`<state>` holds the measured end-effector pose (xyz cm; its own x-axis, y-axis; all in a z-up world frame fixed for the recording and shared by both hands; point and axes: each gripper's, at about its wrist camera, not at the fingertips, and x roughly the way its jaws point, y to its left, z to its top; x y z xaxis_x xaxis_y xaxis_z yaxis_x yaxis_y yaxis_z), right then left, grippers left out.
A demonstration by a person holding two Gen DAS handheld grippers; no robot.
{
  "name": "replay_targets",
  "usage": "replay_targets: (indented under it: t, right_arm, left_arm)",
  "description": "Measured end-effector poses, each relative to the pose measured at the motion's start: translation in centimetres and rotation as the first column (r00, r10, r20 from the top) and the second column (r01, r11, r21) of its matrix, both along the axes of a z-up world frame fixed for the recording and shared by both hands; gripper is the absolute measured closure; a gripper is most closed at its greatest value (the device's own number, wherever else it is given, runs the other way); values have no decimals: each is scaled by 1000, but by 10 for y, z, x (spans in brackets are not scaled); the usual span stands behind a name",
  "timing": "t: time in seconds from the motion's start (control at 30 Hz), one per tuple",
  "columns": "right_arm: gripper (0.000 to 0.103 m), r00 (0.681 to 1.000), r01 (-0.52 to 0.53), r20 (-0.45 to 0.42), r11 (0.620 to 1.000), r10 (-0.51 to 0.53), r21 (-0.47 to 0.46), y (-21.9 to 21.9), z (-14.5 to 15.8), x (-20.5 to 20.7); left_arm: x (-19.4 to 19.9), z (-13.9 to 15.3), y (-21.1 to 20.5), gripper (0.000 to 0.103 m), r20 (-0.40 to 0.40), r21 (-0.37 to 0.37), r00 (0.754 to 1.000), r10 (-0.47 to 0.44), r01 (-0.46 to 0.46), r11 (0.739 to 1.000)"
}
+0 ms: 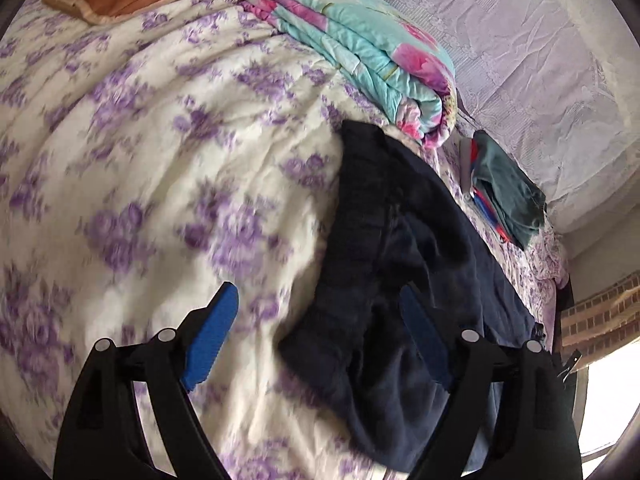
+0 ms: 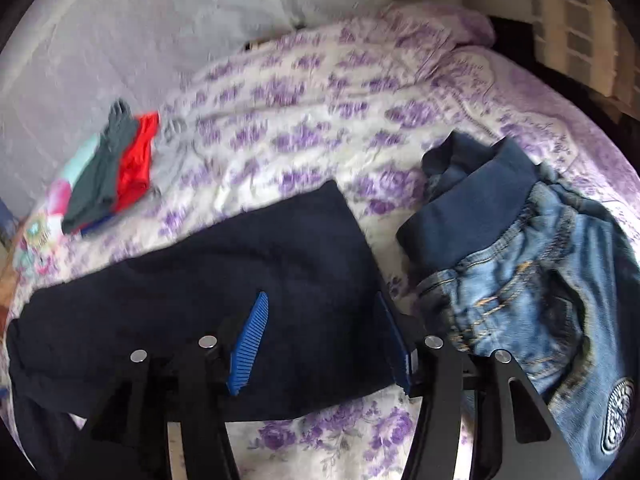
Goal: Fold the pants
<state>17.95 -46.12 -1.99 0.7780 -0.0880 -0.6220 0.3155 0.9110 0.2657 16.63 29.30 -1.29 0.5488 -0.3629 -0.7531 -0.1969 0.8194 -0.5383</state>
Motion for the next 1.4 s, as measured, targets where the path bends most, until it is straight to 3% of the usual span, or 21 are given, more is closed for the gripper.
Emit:
replay_targets:
  t: [0.1,0.2,0.3,0.43,0.5,0.57,0.63,0.77,0.87,1.0,1.1,1.3,1.4]
  right_arm:
    - [31,997,-26,72,999,24,24,14,11,-37]
    - [31,994,-49,99,998,44,50,27,8,-73]
    - [31,992,-62,116,992,49,108,29,4,-105]
    - [31,992,-49,124,992,34,119,31,7,-148]
    - [31,991,-38,128,994,24,105,31,11,-169]
    - [31,992,-33,123,992,18,121,26,12,-189]
    - [31,997,-20,83,988,7,156,18,9,-207]
    - [31,1000,16,-14,975,-14,223,7,-6,-242]
    - [31,999,10,-51,957,5,290,10,-23,-256]
    - [31,996,16,-93,957,11,289,20,-37,-260]
    - [31,997,18,-81,952,7,305,23,-34,-271]
    - [30,995,15,-102,946,19,323,20,-47,-281]
    - [31,999,28,-24,954,-21,300,22,-54,-265]
  left_arm:
    - [-30,-12,-10,23,-31,-42,999,-37,36,998]
    - [-37,-31,-24,23,-69,-124,995,-73,64,990]
    - [-30,-35,-39,23,-54,-99,997,-60,54,994]
    - [-11,-40,-47,25,-33,-178,999,-13,7,984]
    - [-5,-42,-50,40,-36,-168,999,17,-23,985]
    - [-9,-41,-47,73,-30,-145,997,65,-69,987]
    - [-19,-39,-38,86,-2,-183,997,73,-72,981]
    - [-55,-21,-13,88,73,-216,992,106,-88,972]
    - [-76,-14,-3,88,81,-207,989,128,-109,972]
    - [-86,-20,3,88,66,-209,988,136,-120,970]
    - [-93,-24,9,88,61,-238,986,156,-137,962]
    - [-112,-19,12,89,81,-216,982,172,-151,965]
    - [-115,-24,16,89,75,-217,980,184,-164,962]
